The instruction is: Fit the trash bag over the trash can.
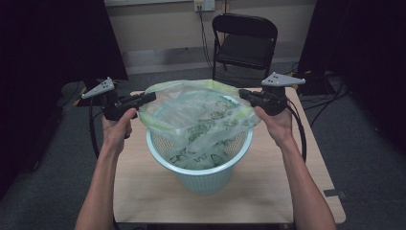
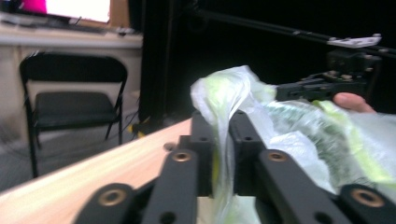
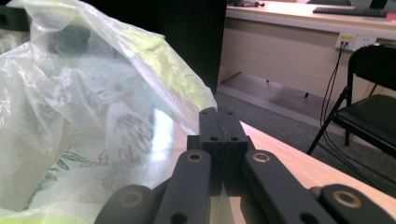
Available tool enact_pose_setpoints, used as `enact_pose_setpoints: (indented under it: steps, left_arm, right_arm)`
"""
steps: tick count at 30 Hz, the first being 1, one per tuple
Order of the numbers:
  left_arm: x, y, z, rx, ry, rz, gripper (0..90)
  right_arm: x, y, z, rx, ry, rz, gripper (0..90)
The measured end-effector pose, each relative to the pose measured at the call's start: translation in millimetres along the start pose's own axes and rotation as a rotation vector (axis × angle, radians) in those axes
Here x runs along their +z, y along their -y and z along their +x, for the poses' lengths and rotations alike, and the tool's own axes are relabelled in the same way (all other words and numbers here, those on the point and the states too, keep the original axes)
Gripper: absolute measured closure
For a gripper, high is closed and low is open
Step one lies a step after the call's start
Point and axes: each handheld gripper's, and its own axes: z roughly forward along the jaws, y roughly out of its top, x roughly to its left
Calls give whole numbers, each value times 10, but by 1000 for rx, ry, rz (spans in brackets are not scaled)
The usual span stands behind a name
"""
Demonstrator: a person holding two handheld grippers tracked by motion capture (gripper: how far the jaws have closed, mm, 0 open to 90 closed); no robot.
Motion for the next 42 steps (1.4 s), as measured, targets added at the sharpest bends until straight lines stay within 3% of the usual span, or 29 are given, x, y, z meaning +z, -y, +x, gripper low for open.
enact_pose_setpoints:
  steps: [2, 6, 8, 12, 17, 19, 22, 23, 24, 26, 28, 32, 34, 35, 36, 42]
  left_arm:
    - [10, 72, 69, -31, -36, 17, 882]
    - [95, 264, 152, -73, -69, 91, 886]
    - [139, 330, 182, -93, -66, 94, 882]
    - [184, 314, 187, -98, -88, 90, 881]
    - [224, 402, 219, -108, -130, 162, 891]
    - [159, 465, 220, -131, -73, 138, 892]
    - [48, 485, 159, -116, -28, 114, 892]
    - [12, 469, 135, -107, -26, 102, 889]
    - [-19, 438, 119, -97, -52, 82, 872]
    - [-48, 352, 124, -96, -69, 24, 734]
    - [-31, 251, 116, -83, -76, 0, 666]
    - [68, 106, 28, -26, -64, 7, 568]
    - [89, 105, -30, -6, -48, 23, 575]
    - [86, 116, -61, 15, -31, 36, 615]
    - [61, 126, -96, 44, -43, 38, 661]
    - [-187, 197, -281, 69, -23, 37, 684]
  right_arm:
    - [59, 63, -54, 20, 0, 5, 900]
    - [184, 204, -80, 44, -20, 24, 900]
    - [236, 246, -78, 51, -30, 35, 900]
    - [315, 273, -100, 57, -28, 55, 900]
    - [406, 374, -111, 50, -29, 121, 900]
    - [406, 439, -111, 57, -36, 128, 900]
    - [328, 470, -128, 59, -37, 97, 863]
    - [293, 457, -136, 57, -31, 80, 801]
    - [260, 433, -143, 56, -15, 66, 755]
    - [200, 363, -159, 48, 15, 44, 686]
    - [166, 290, -172, 30, 47, 40, 660]
    - [121, 166, -184, 19, 66, 39, 580]
    - [75, 114, -174, 18, 73, 15, 576]
    - [50, 90, -162, 20, 68, 4, 569]
    - [24, 66, -141, 18, 66, -3, 562]
    - [-125, -40, 12, -14, 46, -44, 537]
